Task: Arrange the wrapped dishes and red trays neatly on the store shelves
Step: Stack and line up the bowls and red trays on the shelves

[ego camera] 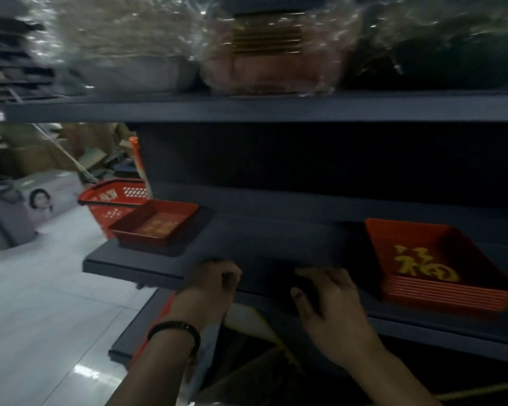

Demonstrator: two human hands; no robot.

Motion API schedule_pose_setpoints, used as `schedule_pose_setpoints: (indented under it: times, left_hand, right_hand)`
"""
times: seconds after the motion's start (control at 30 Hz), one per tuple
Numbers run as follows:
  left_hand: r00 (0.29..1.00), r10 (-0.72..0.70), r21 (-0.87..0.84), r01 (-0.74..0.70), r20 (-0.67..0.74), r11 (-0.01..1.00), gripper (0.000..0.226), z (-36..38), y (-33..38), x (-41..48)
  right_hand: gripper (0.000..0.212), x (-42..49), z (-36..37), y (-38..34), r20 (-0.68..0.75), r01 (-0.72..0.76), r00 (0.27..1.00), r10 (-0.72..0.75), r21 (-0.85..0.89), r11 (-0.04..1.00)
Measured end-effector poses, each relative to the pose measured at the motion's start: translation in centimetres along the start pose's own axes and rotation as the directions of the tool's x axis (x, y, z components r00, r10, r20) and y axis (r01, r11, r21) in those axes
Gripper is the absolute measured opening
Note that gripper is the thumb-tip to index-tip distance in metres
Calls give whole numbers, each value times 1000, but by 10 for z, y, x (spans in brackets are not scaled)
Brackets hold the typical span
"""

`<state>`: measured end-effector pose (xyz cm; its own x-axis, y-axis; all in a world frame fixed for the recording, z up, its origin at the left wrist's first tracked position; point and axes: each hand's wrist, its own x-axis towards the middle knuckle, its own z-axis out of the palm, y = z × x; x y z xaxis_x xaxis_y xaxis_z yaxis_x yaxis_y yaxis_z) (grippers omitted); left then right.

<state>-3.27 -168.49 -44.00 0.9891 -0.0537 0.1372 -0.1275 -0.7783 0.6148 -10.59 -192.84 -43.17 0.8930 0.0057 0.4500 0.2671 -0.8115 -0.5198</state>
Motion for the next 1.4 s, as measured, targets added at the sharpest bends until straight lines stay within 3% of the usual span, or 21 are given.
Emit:
schedule_pose_setpoints:
  times: [0.1, 0.23, 0.4, 0.67, 0.8, 0.9, 1.07, 1.17, 1.27, 1.4]
  left_hand:
    - [999, -43, 81, 44, -23, 996, 18, -35, -23, -1]
    - [994, -108, 163, 111, -29, 980, 17, -71, -54, -1]
    - [969, -132, 69, 149, -208, 986, 16, -84, -91, -7]
    - [925, -255, -44, 253, -281, 967, 10, -98, -122, -1]
    - [925, -281, -89, 267, -256, 960, 10, -97, -125, -2]
    - [920, -285, -86, 271, -269, 959, 25, -96, -126, -3]
    - [925, -278, -129, 253, -258, 959, 23, -97, -125, -4]
    - [941, -245, -129, 220, -234, 967, 32, -92, -121, -8]
    - [956, -170, -24, 169, -239, 985, 31, -84, -117, -13]
    - [973, -109, 24, 116, -203, 993, 25, -73, -109, -23]
  right_hand:
    - [44, 29, 39, -29, 143, -8, 990, 7, 5, 1000]
    - [38, 66, 90, -66, 206, 24, 978, -32, 41, 999]
    - [39, 108, 151, -109, 300, 90, 950, -87, 4, 996]
    - [60, 162, 221, -161, 457, 162, 883, -106, -86, 983]
    - [61, 172, 232, -174, 508, 171, 858, -77, -142, 975]
    - [41, 172, 233, -175, 508, 163, 858, -74, -133, 978]
    - [14, 143, 212, -174, 476, 166, 870, -130, -36, 985]
    - [11, 120, 193, -171, 475, 126, 871, -129, 38, 991]
    - [15, 102, 176, -167, 501, 117, 851, -158, 112, 987]
    - [26, 88, 159, -155, 495, 28, 866, -69, 89, 996]
